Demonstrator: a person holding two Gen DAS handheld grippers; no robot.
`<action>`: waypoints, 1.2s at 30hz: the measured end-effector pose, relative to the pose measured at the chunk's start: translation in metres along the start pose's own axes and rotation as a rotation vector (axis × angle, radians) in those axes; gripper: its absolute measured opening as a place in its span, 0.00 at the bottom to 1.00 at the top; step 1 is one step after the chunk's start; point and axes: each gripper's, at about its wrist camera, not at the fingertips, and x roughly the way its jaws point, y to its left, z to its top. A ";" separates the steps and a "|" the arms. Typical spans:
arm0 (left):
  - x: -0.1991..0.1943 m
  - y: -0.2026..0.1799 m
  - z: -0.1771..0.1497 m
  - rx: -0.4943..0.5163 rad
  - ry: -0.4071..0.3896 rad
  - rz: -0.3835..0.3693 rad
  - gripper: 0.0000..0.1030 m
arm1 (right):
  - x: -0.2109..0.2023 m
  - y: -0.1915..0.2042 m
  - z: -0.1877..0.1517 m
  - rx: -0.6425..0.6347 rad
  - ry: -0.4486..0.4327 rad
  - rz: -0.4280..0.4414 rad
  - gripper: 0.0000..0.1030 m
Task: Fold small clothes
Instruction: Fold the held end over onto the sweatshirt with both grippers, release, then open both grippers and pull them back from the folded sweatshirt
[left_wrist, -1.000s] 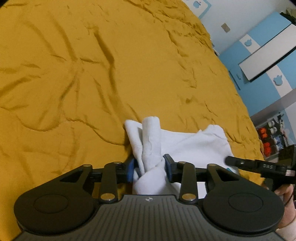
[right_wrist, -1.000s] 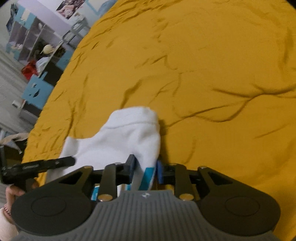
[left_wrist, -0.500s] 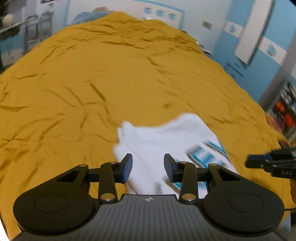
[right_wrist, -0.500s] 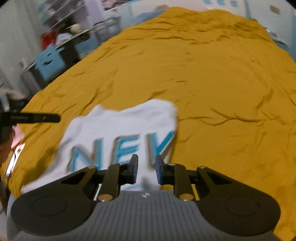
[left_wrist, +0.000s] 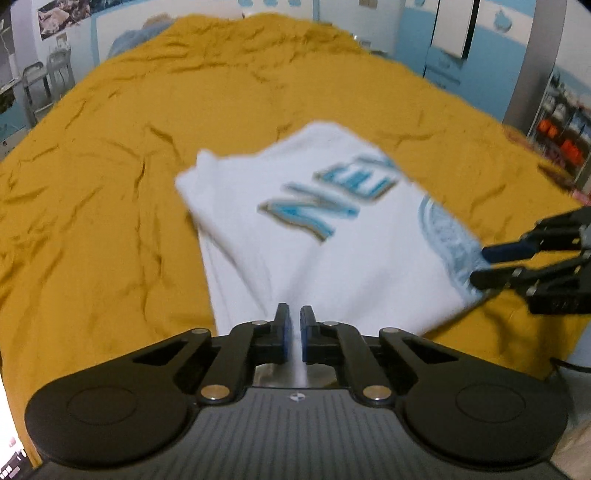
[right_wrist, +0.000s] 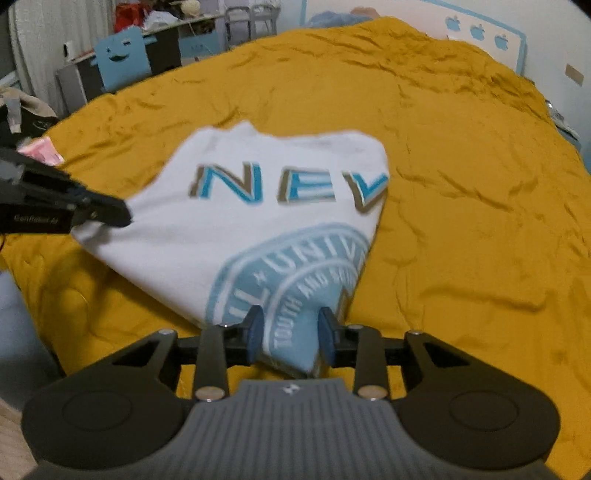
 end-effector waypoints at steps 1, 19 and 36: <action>0.005 0.001 -0.004 -0.004 0.013 0.005 0.06 | 0.004 -0.002 -0.004 0.013 0.011 0.003 0.27; 0.024 0.015 -0.019 -0.101 -0.017 -0.019 0.06 | 0.043 -0.005 -0.028 0.030 0.060 0.024 0.30; -0.060 -0.035 0.035 0.085 -0.155 0.164 0.39 | -0.070 0.002 0.025 0.044 -0.160 0.001 0.51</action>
